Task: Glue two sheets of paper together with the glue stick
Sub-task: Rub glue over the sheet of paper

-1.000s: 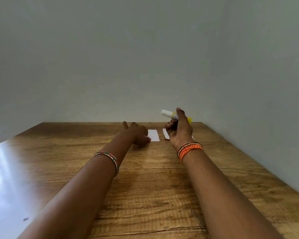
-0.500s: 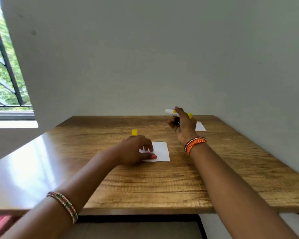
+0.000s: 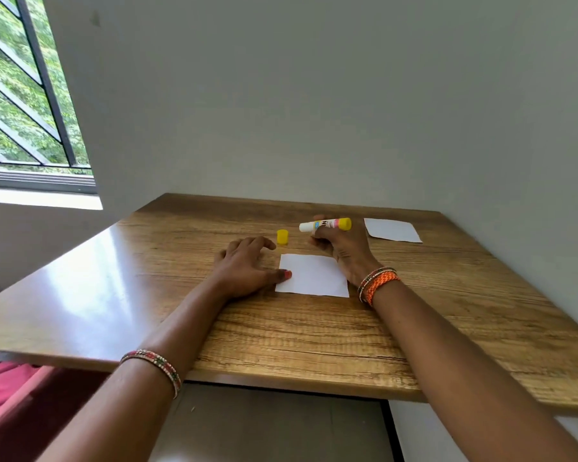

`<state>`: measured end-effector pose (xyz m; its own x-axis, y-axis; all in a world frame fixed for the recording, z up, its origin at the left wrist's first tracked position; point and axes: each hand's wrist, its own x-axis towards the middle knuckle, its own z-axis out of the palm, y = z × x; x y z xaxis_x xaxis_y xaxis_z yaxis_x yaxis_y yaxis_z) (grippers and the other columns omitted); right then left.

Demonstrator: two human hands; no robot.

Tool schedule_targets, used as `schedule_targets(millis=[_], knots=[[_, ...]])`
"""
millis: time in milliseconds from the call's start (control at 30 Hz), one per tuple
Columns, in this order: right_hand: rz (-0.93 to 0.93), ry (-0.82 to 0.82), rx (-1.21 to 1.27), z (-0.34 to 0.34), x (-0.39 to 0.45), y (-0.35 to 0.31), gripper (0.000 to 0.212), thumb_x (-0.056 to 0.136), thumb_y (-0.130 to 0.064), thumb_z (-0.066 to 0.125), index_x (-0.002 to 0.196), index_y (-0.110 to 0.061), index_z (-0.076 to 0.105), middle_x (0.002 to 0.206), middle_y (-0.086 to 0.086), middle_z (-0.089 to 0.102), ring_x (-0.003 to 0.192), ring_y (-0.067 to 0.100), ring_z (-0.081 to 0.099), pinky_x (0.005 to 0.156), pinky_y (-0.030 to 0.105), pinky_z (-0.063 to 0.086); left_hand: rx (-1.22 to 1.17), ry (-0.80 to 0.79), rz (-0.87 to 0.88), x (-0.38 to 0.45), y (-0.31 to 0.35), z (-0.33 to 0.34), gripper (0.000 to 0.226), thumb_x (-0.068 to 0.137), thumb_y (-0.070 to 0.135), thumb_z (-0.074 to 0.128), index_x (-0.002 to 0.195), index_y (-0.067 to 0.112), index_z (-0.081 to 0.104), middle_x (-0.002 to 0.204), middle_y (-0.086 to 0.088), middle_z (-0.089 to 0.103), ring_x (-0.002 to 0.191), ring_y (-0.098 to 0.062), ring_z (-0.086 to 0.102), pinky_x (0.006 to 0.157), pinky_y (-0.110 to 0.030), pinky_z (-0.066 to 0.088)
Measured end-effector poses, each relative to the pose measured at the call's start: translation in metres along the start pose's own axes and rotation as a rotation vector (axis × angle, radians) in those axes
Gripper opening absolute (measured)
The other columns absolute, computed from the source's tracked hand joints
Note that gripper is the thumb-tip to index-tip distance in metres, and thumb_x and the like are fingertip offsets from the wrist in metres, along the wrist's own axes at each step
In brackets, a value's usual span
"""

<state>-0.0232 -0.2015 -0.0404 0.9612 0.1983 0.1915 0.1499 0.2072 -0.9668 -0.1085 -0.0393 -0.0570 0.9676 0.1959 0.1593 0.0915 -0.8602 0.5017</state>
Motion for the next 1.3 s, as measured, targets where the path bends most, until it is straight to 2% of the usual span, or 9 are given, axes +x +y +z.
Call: schedule_targets(millis=[100, 167, 333, 433, 533, 767, 933, 1067, 1300], knots=[[-0.088, 0.011, -0.235, -0.001, -0.002, 0.001, 0.01, 0.081, -0.006, 0.069, 0.089, -0.004, 0.063, 0.074, 0.004, 0.062, 0.062, 0.012, 0.06, 0.052, 0.019, 0.054, -0.019, -0.035, 0.011, -0.001, 0.0, -0.001, 0.054, 0.079, 0.053, 0.062, 0.127, 0.041, 0.042, 0.15, 0.004, 0.032, 0.142, -0.022, 0.016, 0.113, -0.047, 0.01], [-0.108, -0.002, -0.33, 0.0, -0.001, 0.005, 0.02, 0.081, -0.013, 0.07, 0.095, 0.0, 0.064, 0.069, 0.004, 0.062, 0.056, 0.014, 0.057, 0.048, 0.023, 0.051, -0.017, -0.043, 0.044, -0.001, -0.001, -0.001, 0.047, 0.08, 0.052, 0.061, 0.123, 0.046, 0.046, 0.151, 0.006, 0.029, 0.143, -0.022, 0.012, 0.113, -0.048, 0.006], [-0.239, -0.048, -0.614, 0.006, 0.002, 0.011, 0.021, 0.083, -0.025, 0.068, 0.088, -0.004, 0.068, 0.072, 0.004, 0.065, 0.06, 0.011, 0.058, 0.053, 0.024, 0.045, -0.05, -0.044, 0.07, -0.001, -0.005, -0.001, 0.025, 0.079, 0.052, 0.062, 0.103, 0.048, 0.061, 0.149, 0.011, 0.03, 0.143, -0.019, 0.008, 0.112, -0.049, 0.003], [-0.272, -0.065, -0.678, 0.008, 0.005, 0.013, 0.026, 0.082, -0.026, 0.069, 0.092, -0.002, 0.069, 0.082, 0.009, 0.07, 0.069, 0.013, 0.06, 0.06, 0.023, 0.046, -0.051, -0.034, 0.071, 0.0, -0.007, 0.0, 0.025, 0.078, 0.053, 0.062, 0.102, 0.047, 0.063, 0.15, 0.013, 0.029, 0.144, -0.017, 0.004, 0.112, -0.049, 0.001], [-0.274, -0.089, -0.717, 0.008, 0.007, 0.013, 0.026, 0.081, -0.026, 0.07, 0.094, -0.004, 0.069, 0.084, 0.007, 0.069, 0.073, 0.013, 0.06, 0.063, 0.021, 0.046, -0.04, -0.038, 0.062, 0.002, -0.008, 0.001, 0.026, 0.078, 0.055, 0.062, 0.102, 0.047, 0.063, 0.151, 0.013, 0.028, 0.144, -0.018, 0.002, 0.112, -0.051, 0.0], [-0.257, -0.18, -0.769, 0.008, 0.008, 0.012, 0.027, 0.079, -0.028, 0.072, 0.098, -0.009, 0.068, 0.086, 0.0, 0.067, 0.07, 0.003, 0.057, 0.059, 0.016, 0.041, -0.037, -0.045, 0.055, 0.002, -0.007, 0.001, 0.027, 0.078, 0.054, 0.061, 0.104, 0.047, 0.063, 0.151, 0.012, 0.029, 0.144, -0.017, 0.003, 0.113, -0.052, 0.0], [-0.292, -0.214, -0.835, 0.011, 0.006, 0.011, 0.026, 0.081, -0.028, 0.07, 0.099, -0.01, 0.066, 0.09, 0.002, 0.067, 0.076, 0.011, 0.058, 0.064, 0.023, 0.044, -0.03, -0.037, 0.059, 0.001, -0.007, 0.001, 0.027, 0.078, 0.054, 0.061, 0.104, 0.047, 0.063, 0.148, 0.012, 0.033, 0.143, -0.016, 0.007, 0.111, -0.049, 0.003], [-0.329, -0.238, -0.863, 0.014, 0.003, 0.01, 0.022, 0.082, -0.026, 0.068, 0.098, -0.011, 0.067, 0.095, 0.008, 0.07, 0.084, 0.021, 0.063, 0.076, 0.04, 0.052, -0.014, -0.017, 0.074, 0.002, -0.006, 0.001, 0.032, 0.078, 0.054, 0.061, 0.108, 0.043, 0.064, 0.143, 0.013, 0.043, 0.14, -0.018, 0.021, 0.109, -0.045, 0.006], [-0.339, -0.273, -0.889, 0.015, 0.002, 0.009, 0.024, 0.085, -0.029, 0.065, 0.101, -0.012, 0.065, 0.097, 0.006, 0.068, 0.08, 0.014, 0.057, 0.077, 0.039, 0.05, -0.007, -0.02, 0.084, 0.003, -0.007, 0.002, 0.032, 0.079, 0.055, 0.06, 0.108, 0.043, 0.063, 0.142, 0.013, 0.044, 0.139, -0.018, 0.025, 0.109, -0.044, 0.007]])
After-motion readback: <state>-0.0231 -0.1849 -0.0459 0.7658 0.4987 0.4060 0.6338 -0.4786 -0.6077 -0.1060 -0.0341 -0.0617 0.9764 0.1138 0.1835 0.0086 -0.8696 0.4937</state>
